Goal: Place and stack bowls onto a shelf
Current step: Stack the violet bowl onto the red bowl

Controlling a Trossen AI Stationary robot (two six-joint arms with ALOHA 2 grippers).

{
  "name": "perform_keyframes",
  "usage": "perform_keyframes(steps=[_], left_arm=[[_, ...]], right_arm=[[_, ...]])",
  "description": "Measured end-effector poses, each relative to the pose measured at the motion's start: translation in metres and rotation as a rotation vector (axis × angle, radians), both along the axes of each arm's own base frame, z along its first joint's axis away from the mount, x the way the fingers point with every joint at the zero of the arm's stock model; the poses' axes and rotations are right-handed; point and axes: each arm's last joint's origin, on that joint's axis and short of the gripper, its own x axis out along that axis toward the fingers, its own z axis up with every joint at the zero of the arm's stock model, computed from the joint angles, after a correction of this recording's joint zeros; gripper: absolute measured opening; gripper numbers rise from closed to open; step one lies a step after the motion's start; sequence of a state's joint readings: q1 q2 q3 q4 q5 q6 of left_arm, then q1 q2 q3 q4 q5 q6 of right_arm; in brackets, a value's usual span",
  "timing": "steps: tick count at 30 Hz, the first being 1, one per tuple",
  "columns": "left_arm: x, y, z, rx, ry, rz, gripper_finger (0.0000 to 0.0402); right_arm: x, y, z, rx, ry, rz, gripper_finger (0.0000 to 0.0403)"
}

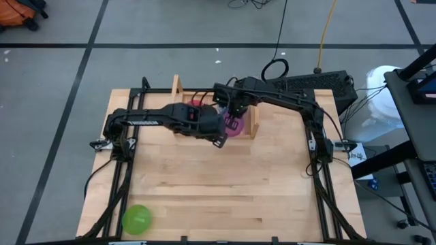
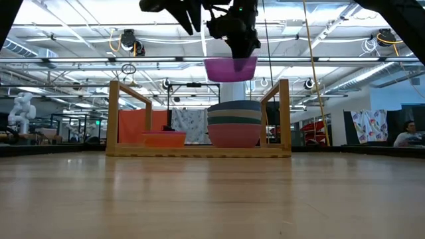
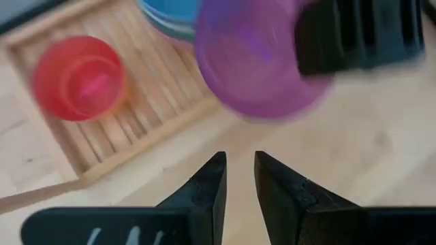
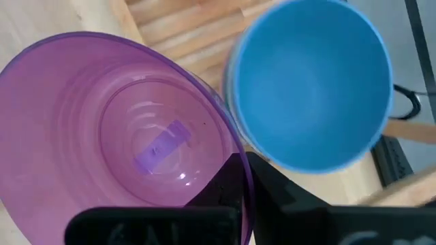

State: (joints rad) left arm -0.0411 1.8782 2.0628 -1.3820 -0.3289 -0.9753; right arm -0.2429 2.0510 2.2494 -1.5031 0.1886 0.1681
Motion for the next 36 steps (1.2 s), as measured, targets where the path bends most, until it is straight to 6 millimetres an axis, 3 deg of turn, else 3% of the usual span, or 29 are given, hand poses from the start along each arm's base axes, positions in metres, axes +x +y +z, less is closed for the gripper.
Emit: perform_keyframes(steps=[9,17,25,36], left_arm=[[-0.001,-0.01,-0.008,0.024,0.023,0.063,0.0081],[0.004,-0.014,-0.046,0.022,0.08,0.043,0.0081],[0.011,-0.035,-0.053,0.138,0.122,-0.334,0.0081],[-0.002,-0.082,-0.055,0.366,0.339,-0.997,0.0081]], right_arm=[[0.008,0.014,0.001,-0.011,-0.045,0.048,0.0],[0.01,0.028,0.001,-0.026,-0.022,0.144,0.0],[0.012,0.036,0.001,-0.056,0.005,0.289,0.0],[0.013,0.043,0.0,0.165,-0.048,0.485,0.0]])
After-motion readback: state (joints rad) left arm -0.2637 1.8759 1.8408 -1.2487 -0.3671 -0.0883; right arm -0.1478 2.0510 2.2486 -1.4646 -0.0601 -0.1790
